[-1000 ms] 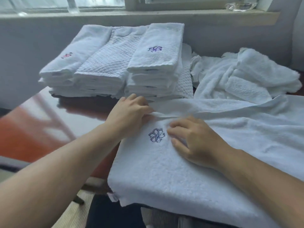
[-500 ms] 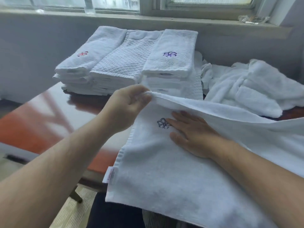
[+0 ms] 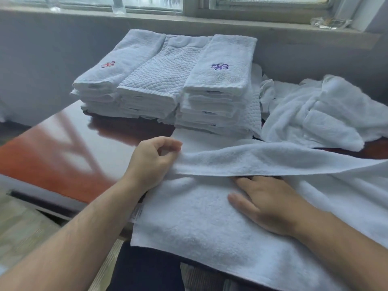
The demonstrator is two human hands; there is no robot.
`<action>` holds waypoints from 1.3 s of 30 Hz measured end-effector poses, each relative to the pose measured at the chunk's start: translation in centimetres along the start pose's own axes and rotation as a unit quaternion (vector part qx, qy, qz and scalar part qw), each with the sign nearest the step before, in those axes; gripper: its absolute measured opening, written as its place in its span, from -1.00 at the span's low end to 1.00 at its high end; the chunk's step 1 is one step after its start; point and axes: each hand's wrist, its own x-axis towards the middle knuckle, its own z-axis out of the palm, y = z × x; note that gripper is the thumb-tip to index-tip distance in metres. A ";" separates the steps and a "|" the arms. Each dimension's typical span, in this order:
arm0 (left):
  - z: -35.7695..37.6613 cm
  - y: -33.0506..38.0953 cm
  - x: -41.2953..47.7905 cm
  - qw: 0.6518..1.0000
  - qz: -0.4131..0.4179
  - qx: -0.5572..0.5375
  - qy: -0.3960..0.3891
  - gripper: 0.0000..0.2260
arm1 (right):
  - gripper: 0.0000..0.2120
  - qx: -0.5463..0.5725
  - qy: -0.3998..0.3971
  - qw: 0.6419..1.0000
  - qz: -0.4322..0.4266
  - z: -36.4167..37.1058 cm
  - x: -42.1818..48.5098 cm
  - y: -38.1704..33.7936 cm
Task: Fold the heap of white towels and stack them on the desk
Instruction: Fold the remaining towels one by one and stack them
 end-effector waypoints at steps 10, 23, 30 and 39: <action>1.8 3.9 -1.0 0.960 0.017 0.274 -0.064 -0.63 | -0.59 0.037 0.057 0.997 0.023 0.0 0.1 0.4; 19.8 18.6 -0.2 0.918 0.267 0.205 -0.211 -0.51 | -0.64 0.088 0.295 0.836 0.454 -4.5 -13.9 18.7; 27.1 18.0 -1.4 0.911 0.286 0.258 -0.145 -0.70 | -0.52 0.007 0.150 0.815 0.560 -1.4 -16.7 23.8; 26.3 16.5 -0.4 0.931 0.326 0.148 -0.065 -0.89 | -0.36 0.115 0.200 0.742 0.630 -6.8 -10.1 29.7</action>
